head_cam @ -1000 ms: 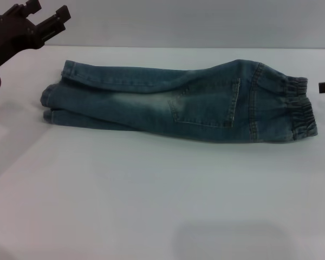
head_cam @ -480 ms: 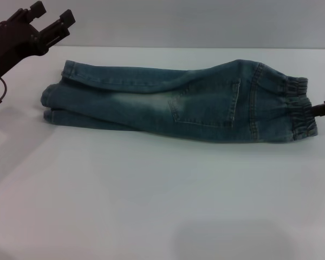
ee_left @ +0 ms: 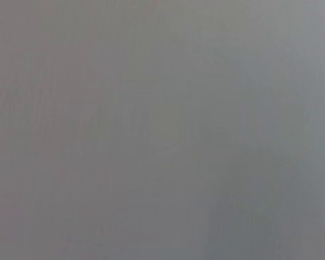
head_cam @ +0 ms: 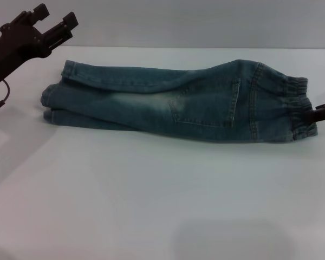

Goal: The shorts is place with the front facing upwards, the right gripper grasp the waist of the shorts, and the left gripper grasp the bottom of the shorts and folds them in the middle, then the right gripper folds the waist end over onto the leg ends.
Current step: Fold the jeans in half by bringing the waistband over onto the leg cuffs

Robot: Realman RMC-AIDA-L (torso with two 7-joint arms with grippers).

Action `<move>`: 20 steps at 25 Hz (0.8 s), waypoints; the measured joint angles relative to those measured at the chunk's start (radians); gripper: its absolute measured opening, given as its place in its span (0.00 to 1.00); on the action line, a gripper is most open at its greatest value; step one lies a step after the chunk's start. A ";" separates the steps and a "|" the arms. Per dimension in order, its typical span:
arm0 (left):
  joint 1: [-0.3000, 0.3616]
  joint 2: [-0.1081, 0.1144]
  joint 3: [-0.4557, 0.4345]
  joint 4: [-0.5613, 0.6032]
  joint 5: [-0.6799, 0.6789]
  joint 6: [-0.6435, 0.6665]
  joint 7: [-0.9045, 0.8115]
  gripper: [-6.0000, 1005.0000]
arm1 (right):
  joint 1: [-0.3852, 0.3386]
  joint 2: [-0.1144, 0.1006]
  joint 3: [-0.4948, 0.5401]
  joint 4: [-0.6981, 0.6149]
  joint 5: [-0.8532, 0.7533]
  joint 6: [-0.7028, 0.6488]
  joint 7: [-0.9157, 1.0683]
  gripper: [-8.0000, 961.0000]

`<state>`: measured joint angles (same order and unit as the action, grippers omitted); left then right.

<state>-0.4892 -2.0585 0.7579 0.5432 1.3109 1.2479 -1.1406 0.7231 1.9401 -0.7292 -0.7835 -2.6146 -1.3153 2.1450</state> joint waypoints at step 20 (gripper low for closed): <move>0.003 0.000 0.000 -0.026 -0.001 0.001 0.003 0.83 | -0.002 0.070 -0.029 0.023 0.012 0.096 -0.012 0.46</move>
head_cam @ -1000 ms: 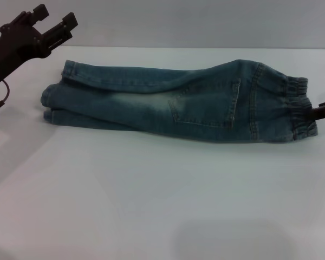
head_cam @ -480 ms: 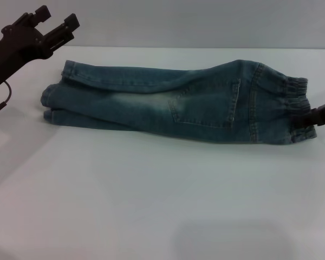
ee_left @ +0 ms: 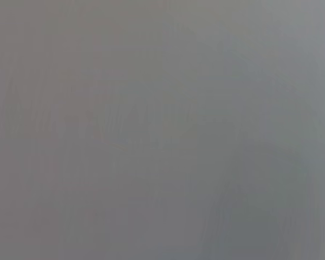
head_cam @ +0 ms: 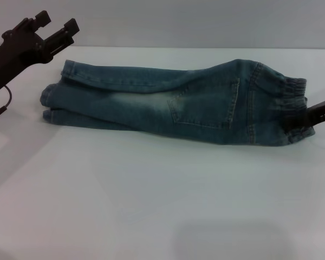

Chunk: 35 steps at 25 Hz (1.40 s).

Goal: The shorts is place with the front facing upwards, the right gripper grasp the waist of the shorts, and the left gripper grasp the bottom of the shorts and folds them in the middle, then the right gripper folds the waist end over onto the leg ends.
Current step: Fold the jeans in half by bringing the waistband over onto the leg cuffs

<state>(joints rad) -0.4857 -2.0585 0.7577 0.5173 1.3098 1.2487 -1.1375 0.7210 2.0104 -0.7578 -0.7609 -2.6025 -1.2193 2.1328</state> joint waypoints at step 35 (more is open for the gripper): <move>-0.007 0.000 0.043 -0.037 0.011 -0.041 0.088 0.83 | -0.020 0.003 0.038 -0.391 0.078 -0.390 0.036 0.09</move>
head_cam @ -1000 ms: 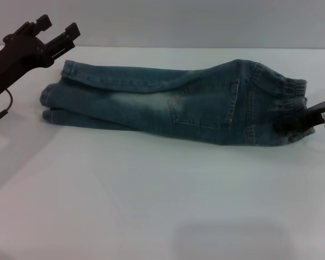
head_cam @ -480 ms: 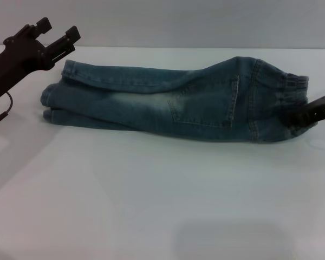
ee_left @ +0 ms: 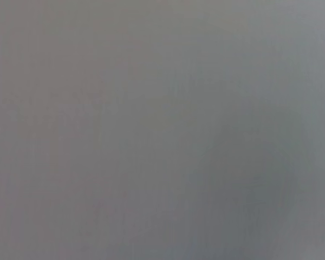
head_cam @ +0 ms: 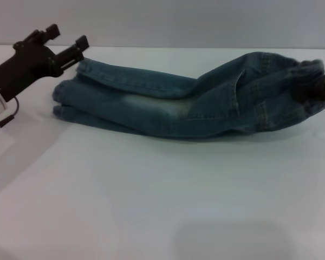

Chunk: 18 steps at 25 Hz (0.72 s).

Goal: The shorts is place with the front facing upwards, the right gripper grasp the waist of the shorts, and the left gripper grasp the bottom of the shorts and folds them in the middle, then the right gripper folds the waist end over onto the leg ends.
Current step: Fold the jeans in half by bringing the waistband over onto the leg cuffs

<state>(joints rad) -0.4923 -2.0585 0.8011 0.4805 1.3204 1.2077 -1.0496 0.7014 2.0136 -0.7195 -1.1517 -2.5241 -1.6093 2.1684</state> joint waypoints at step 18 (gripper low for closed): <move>-0.186 -0.013 0.081 -0.251 -0.009 -0.164 0.194 0.83 | 0.067 -0.024 0.056 -0.242 0.087 -0.343 0.112 0.09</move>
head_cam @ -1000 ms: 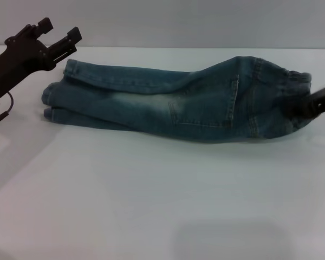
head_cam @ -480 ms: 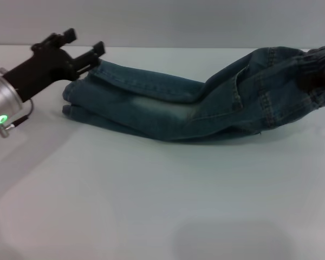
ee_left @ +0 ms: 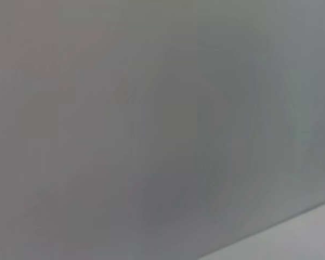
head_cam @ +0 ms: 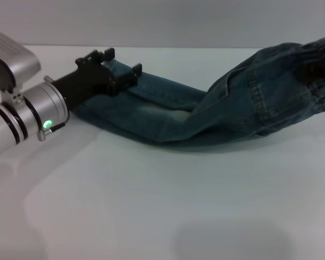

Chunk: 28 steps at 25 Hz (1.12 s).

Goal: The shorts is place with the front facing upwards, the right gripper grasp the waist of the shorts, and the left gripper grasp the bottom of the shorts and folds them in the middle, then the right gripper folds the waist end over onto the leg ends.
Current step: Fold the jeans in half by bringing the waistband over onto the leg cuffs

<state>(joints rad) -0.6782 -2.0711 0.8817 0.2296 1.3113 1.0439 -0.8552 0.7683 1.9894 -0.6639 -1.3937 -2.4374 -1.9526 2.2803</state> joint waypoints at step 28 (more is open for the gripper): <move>-0.024 -0.007 0.077 -0.230 0.009 0.060 0.068 0.83 | 0.077 -0.028 0.016 -0.058 0.130 -0.114 0.100 0.09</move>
<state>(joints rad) -0.7027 -2.0785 0.9591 -0.0008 1.3199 1.1039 -0.7868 0.8451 1.9613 -0.6474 -1.4513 -2.3078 -2.0662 2.3807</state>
